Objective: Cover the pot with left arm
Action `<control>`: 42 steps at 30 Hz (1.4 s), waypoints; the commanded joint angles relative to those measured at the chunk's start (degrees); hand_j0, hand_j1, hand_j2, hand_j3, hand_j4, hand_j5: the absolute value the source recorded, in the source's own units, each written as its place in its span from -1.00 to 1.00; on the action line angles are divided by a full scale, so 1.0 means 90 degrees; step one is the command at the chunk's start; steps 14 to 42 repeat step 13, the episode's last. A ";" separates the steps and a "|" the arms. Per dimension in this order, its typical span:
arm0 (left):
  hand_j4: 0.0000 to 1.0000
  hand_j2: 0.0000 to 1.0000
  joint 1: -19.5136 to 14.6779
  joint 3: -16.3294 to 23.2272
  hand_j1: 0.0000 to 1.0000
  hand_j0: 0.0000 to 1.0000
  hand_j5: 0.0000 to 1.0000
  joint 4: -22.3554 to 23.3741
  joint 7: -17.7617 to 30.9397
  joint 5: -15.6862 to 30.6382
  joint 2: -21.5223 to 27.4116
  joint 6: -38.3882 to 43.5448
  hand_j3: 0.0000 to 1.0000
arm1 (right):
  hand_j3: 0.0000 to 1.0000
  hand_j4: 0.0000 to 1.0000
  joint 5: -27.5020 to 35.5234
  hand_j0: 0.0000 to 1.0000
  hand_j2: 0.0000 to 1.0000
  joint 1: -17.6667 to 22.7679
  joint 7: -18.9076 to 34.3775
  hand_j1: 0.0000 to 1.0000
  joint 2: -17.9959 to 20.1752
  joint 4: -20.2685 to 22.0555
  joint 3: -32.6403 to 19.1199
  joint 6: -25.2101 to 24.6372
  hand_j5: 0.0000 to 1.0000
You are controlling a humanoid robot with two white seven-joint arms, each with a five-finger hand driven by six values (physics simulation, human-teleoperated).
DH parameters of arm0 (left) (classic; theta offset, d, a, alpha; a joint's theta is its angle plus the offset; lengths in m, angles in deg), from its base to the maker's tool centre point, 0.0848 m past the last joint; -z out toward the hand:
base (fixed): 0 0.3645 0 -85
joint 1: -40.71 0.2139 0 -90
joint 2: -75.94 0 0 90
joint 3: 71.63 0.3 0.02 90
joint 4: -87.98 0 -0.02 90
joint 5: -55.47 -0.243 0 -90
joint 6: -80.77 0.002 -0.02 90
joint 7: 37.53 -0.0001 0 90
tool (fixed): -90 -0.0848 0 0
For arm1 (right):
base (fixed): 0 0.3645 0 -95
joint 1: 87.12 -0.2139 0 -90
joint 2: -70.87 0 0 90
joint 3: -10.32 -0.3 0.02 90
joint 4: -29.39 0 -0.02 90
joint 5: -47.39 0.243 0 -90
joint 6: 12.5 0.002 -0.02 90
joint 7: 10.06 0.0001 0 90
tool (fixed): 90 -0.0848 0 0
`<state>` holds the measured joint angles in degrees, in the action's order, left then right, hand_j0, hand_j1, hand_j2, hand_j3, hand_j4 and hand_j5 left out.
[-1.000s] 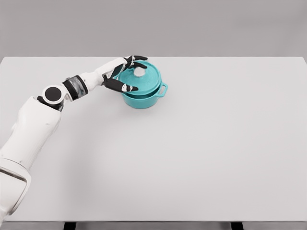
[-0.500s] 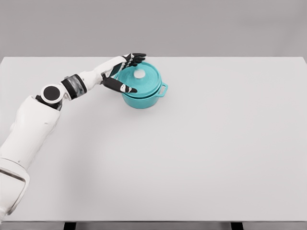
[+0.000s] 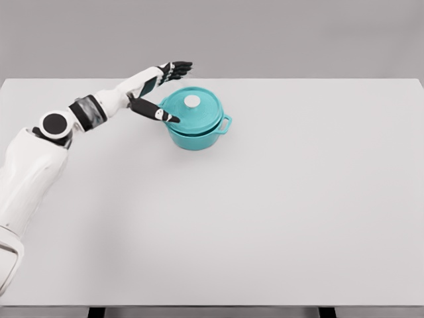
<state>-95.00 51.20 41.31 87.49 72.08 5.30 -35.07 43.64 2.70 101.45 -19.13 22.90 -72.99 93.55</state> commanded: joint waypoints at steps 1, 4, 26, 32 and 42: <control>1.00 1.00 0.0000 -0.0005 1.00 1.00 1.00 -0.0536 -0.0002 0.0302 0.0427 0.0010 1.00 | 1.00 1.00 -0.0004 1.00 1.00 0.0000 0.0002 1.00 0.0000 -0.0002 -0.0001 0.0003 1.00; 1.00 1.00 0.0527 -0.0025 1.00 1.00 1.00 -0.1991 -0.0002 0.0293 0.1705 -0.0087 1.00 | 1.00 1.00 -0.0004 1.00 1.00 0.0000 0.0002 1.00 0.0000 0.0008 -0.0001 0.0003 1.00; 1.00 1.00 0.2354 -0.1060 1.00 1.00 1.00 -0.3701 -0.0002 0.0136 0.4040 -0.1017 1.00 | 1.00 1.00 -0.0004 1.00 1.00 0.0000 0.0002 1.00 0.0000 -0.0002 -0.0001 0.0003 1.00; 1.00 1.00 0.2354 -0.1060 1.00 1.00 1.00 -0.3701 -0.0002 0.0136 0.4040 -0.1017 1.00 | 1.00 1.00 -0.0004 1.00 1.00 0.0000 0.0002 1.00 0.0000 -0.0002 -0.0001 0.0003 1.00; 1.00 1.00 0.2354 -0.1060 1.00 1.00 1.00 -0.3701 -0.0002 0.0136 0.4040 -0.1017 1.00 | 1.00 1.00 -0.0004 1.00 1.00 0.0000 0.0002 1.00 0.0000 -0.0002 -0.0001 0.0003 1.00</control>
